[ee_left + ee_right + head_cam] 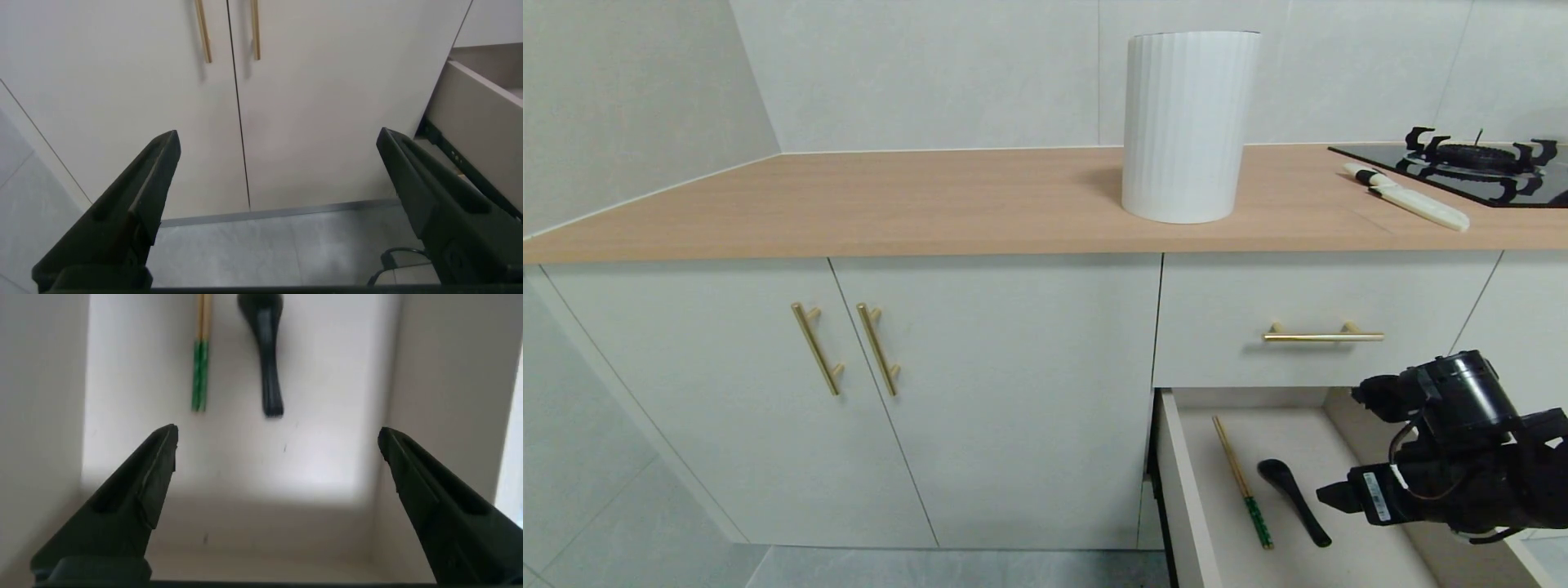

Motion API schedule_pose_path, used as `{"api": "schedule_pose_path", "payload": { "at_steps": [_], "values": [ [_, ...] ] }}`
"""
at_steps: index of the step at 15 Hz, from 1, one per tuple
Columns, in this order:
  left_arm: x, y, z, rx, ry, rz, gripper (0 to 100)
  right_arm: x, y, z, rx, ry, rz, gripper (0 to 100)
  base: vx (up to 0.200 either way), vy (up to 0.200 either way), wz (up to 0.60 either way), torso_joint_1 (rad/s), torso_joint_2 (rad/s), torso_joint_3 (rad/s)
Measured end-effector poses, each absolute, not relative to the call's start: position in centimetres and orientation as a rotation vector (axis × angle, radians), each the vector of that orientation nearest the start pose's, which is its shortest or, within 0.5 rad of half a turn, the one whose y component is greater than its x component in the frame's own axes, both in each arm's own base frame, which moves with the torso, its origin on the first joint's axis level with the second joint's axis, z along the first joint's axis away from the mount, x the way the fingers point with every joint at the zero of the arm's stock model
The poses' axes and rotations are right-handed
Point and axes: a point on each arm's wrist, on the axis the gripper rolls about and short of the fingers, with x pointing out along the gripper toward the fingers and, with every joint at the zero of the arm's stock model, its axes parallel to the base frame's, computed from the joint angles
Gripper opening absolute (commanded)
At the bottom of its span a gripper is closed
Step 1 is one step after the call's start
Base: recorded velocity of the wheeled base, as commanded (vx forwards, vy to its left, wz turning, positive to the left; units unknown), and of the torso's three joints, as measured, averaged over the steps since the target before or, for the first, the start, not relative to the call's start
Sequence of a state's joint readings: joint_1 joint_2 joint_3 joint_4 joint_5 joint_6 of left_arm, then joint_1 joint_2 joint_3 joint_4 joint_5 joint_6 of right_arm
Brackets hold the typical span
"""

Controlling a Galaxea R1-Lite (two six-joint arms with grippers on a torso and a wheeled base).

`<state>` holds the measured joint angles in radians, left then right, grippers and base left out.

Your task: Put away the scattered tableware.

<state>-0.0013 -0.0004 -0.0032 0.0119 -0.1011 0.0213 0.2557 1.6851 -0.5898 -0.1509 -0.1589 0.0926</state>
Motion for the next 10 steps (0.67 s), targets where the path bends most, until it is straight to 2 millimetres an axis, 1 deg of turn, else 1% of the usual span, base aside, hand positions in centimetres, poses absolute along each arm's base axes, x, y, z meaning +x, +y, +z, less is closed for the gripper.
{"api": "schedule_pose_path", "payload": {
  "at_steps": [3,6,8,10],
  "values": [
    [-2.3,-0.2,7.5,0.023,0.008,-0.103,100,22.1,5.6,11.0,-0.096,0.978,0.09,100,0.0,0.0,0.0,0.0,0.0,0.0],
    [-2.3,-0.2,7.5,0.021,0.008,-0.103,100,21.0,5.4,13.2,-0.074,0.966,0.129,100,0.0,0.0,0.0,0.0,0.0,0.0],
    [-2.3,-0.2,7.5,0.021,0.008,-0.103,100,20.8,5.3,14.0,-0.068,0.936,0.132,100,-0.2,0.0,0.0,0.01,0.01,0.002],
    [-2.3,-0.2,7.5,0.021,0.007,-0.103,100,20.6,5.3,14.3,-0.066,0.921,0.133,100,-0.2,0.0,0.0,0.007,0.0,0.0]
  ]
}}
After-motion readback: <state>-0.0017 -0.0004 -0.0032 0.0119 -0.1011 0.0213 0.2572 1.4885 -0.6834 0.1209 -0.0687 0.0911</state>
